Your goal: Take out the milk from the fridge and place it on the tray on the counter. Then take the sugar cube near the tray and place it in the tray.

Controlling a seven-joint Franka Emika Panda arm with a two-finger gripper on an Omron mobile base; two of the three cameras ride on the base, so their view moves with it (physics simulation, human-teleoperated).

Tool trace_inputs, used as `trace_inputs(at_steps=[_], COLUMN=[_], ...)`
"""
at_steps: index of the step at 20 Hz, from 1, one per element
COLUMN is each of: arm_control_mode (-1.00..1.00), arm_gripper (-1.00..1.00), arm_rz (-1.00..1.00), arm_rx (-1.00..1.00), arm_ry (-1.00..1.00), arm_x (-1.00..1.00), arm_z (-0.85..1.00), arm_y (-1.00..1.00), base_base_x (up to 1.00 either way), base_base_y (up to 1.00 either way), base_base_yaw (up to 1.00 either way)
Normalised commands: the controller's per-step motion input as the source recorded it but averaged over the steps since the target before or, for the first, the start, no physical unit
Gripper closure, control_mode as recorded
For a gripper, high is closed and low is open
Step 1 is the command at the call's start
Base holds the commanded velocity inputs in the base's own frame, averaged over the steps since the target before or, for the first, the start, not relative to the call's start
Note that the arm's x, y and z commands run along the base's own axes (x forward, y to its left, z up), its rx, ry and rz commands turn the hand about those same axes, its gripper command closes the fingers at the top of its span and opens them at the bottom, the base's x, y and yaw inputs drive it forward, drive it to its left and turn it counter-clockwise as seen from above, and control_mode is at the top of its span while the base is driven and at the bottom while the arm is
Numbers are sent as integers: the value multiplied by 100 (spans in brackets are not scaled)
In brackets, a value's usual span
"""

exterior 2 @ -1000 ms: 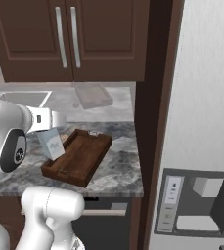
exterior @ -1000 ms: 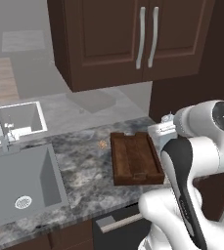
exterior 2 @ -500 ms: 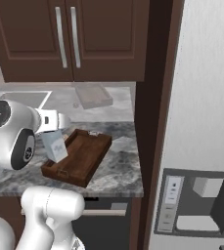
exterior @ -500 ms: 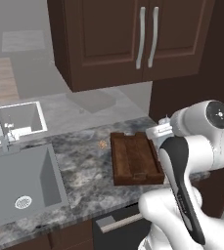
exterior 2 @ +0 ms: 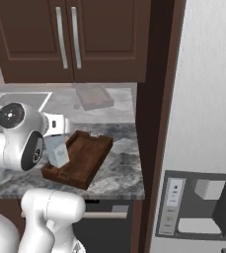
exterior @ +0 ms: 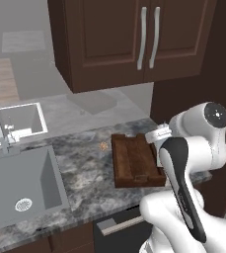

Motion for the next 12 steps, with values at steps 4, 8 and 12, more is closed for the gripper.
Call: trace_inputs(at_steps=[4,8,12], arm_control_mode=[-100,-100,-100], arm_gripper=[100,100,100], arm_rz=[0,0,0], arm_rx=[0,0,0], arm_ry=[0,0,0], arm_x=[14,14,14], arm_z=[-31,-32,-26], arm_y=[0,0,0], base_base_x=[0,0,0], base_base_y=[0,0,0], base_base_yaw=[0,0,0])
